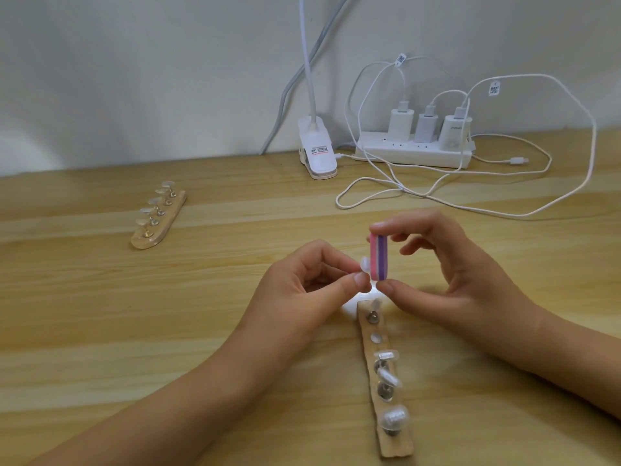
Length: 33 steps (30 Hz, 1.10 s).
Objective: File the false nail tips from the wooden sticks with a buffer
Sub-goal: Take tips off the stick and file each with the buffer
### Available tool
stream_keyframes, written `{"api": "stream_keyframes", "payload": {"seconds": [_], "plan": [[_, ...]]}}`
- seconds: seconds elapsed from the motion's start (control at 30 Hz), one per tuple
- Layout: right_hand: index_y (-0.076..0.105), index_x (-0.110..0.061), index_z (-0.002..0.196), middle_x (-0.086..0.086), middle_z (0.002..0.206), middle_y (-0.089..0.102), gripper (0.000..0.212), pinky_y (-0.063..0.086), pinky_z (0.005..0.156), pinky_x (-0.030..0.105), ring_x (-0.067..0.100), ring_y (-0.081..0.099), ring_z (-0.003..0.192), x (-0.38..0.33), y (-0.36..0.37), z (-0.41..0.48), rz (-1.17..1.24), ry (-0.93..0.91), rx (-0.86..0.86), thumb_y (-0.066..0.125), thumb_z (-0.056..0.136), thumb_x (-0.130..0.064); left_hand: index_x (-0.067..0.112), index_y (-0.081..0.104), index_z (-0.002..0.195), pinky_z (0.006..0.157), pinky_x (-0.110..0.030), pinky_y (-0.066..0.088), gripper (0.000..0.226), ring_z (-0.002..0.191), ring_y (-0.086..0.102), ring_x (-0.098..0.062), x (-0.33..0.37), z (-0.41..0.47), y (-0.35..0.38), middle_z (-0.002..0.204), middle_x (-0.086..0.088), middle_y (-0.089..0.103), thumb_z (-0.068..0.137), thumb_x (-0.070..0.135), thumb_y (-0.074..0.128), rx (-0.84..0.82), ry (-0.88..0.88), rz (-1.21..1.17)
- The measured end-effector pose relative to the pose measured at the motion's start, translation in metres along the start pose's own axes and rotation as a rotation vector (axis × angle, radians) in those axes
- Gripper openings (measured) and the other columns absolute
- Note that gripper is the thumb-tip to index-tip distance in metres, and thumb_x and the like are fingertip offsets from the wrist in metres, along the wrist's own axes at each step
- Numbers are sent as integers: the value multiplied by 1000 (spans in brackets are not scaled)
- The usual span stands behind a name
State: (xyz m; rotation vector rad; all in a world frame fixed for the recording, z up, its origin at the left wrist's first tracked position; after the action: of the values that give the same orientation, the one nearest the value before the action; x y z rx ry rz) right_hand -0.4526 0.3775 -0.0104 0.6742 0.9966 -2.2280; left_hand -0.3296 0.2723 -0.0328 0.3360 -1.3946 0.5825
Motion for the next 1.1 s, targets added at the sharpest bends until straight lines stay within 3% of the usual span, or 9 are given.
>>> {"api": "stream_keyframes", "payload": {"seconds": [0.13,0.3,0.47,0.57,0.7,0.8,1.0,1.1], "plan": [[50,-35,124,-8,119,59,47,46,89,34,26,55,110,-1,-3,1,42,-2,30,70,82,-29,23,69,80,79,-25,52,6,84,70,-14,0,-1,3,84,-1,75,79,25,73,-23,-7,16],[54,-35,122,-9,117,59,45,48,89,34,24,55,109,4,2,-1,-4,43,-62,69,80,-32,15,68,83,81,-23,52,12,84,70,-12,3,0,-1,85,-5,76,78,24,73,5,11,-79],[56,-26,128,-9,111,59,44,46,90,36,25,55,102,1,-4,0,52,55,-22,64,85,-32,23,68,82,76,-19,49,5,80,66,-9,1,-1,4,82,-5,72,77,25,68,-20,-10,-10],[63,-29,119,-4,98,63,38,47,89,32,27,58,94,5,-4,-1,146,158,-23,61,84,-39,26,67,82,71,-21,48,5,75,60,-6,1,-1,3,79,0,66,78,26,65,-20,-23,-9],[64,-28,105,7,91,64,29,49,77,22,30,59,85,5,-1,-1,277,236,-46,62,80,-43,24,67,85,70,-11,46,9,74,62,-4,2,-1,3,75,5,67,78,22,63,-1,-4,-10],[65,-28,100,8,92,65,28,50,79,28,28,60,86,5,1,-2,275,256,-69,61,80,-46,24,67,84,70,-11,47,8,74,63,-3,2,-1,2,74,7,68,77,21,63,3,-3,-7],[67,-30,98,-3,100,70,24,48,85,18,13,66,96,3,-2,0,298,256,-30,60,81,-45,26,69,80,70,-14,48,11,73,62,-6,2,-2,1,75,6,68,81,18,76,25,-2,12],[65,-32,99,-4,104,68,20,49,86,22,14,65,98,-2,-6,0,339,192,34,65,81,-41,28,69,82,72,-15,48,12,78,67,-9,4,-2,3,79,3,74,81,19,76,20,-5,-1]]}}
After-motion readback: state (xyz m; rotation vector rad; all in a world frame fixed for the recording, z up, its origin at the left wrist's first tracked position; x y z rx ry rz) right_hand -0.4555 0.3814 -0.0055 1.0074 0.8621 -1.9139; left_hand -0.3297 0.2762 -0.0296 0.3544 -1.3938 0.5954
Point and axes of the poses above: each hand's wrist, its own z-axis towards the middle knuckle, its own y-axis out of the palm, x = y × z, the point moved 6 cm from there along z, towards the middle knuckle
